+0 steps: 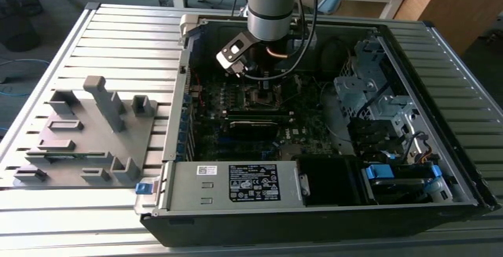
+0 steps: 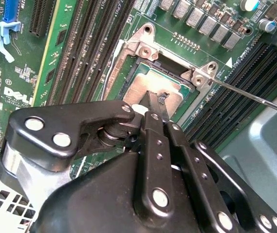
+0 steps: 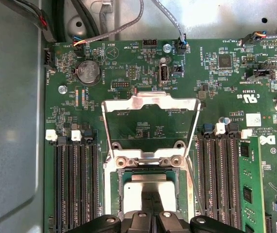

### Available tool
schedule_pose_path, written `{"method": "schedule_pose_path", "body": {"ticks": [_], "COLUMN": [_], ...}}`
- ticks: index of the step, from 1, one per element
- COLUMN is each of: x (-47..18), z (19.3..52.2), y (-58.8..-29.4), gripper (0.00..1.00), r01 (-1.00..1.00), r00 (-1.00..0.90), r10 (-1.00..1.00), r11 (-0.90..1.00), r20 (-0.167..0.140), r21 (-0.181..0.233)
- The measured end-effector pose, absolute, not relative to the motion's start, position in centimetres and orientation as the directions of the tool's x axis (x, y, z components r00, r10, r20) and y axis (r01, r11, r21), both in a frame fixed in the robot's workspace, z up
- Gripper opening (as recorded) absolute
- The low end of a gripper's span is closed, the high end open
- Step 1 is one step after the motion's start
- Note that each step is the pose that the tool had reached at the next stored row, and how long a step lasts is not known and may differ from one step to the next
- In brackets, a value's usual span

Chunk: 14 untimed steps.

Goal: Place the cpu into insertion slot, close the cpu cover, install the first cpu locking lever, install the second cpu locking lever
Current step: 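Place the cpu into insertion slot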

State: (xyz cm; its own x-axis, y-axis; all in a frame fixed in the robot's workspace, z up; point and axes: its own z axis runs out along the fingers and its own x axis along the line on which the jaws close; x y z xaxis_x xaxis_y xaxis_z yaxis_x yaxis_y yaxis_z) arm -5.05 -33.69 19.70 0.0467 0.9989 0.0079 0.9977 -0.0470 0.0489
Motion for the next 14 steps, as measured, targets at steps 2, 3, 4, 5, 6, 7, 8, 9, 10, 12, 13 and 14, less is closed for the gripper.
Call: {"method": "schedule_pose_path", "body": {"ticks": [2,3,4,5,6,7,8,9,10,12,13,14], "x": [-5.1,-5.1,-5.0,-5.0,-5.0,-5.0,-5.0,-5.0,-5.1,-5.1,-5.0,-5.1], "z": [19.7,19.8,19.8,19.9,20.1,20.3,20.5,20.8,21.0,21.4,21.6,21.8], "y": [-33.7,-33.7,-33.7,-33.6,-33.6,-33.7,-33.7,-33.7,-33.7,-33.7,-33.7,-33.7], "gripper": [0.10,0.10,0.10,0.10,0.10,0.10,0.10,0.10,0.10,0.10,0.10,0.10], "r01": [0.998,0.998,0.998,0.998,0.998,0.998,0.998,0.998,0.998,0.998,0.998,0.998], "r00": [0.047,0.047,0.047,0.047,0.047,0.047,0.047,0.047,0.047,0.047,0.047,0.047], "r10": [0.999,0.999,0.999,0.999,0.999,0.999,0.999,0.999,0.999,0.999,0.999,0.999], "r11": [-0.047,-0.047,-0.047,-0.047,-0.047,-0.047,-0.047,-0.047,-0.047,-0.047,-0.047,-0.047], "r20": [0.008,0.008,0.009,0.011,0.010,0.008,0.008,0.008,0.008,0.008,0.008,0.008], "r21": [0.049,0.049,0.050,0.051,0.050,0.049,0.049,0.049,0.049,0.049,0.049,0.049]}}
